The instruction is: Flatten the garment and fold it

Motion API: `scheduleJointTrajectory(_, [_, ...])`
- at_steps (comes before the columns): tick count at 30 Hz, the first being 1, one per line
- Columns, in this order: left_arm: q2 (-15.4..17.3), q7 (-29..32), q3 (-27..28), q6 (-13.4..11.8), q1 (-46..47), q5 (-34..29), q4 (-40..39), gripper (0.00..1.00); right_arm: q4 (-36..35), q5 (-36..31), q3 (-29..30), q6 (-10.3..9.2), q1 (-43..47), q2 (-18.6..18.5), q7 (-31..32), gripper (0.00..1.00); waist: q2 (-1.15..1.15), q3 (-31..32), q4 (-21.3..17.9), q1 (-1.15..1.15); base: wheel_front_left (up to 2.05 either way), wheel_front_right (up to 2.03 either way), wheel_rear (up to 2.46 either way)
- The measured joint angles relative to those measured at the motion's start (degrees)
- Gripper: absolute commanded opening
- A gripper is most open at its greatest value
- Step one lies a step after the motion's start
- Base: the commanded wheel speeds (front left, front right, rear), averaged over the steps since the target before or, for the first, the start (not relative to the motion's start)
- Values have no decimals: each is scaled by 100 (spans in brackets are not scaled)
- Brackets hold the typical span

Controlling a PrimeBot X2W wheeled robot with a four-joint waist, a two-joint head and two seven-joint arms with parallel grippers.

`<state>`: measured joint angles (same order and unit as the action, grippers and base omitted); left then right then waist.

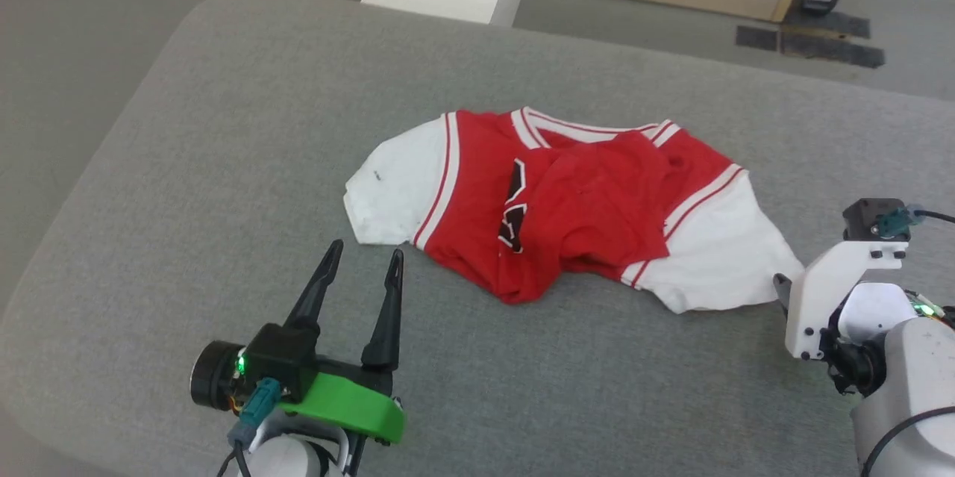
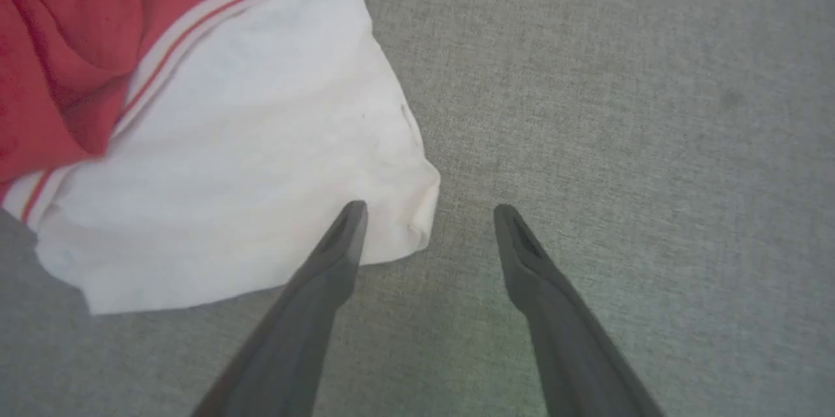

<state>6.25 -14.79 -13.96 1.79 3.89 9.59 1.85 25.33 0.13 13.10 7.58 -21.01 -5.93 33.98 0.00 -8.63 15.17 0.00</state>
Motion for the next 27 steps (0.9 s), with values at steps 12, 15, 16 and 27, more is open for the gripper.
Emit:
scheduleJointTrajectory(12, [-189,0,305,227,-1,-142,286,100,370,-300,-99,-1,-196,130,-265,0,0,-178,111,0,0,0,0])
scheduleJointTrajectory(15, [-205,0,356,279,-21,-155,371,100,337,-322,-199,0,-60,65,-414,0,0,-54,55,0,0,0,0])
scheduleJointTrajectory(16, [-207,1,372,296,-37,-155,392,100,302,-321,-227,0,10,21,-441,0,0,-9,33,0,0,0,0])
scheduleJointTrajectory(27, [-242,0,438,405,-174,-179,469,100,-127,159,-584,1,729,-1324,-467,0,0,572,-388,0,0,0,0])
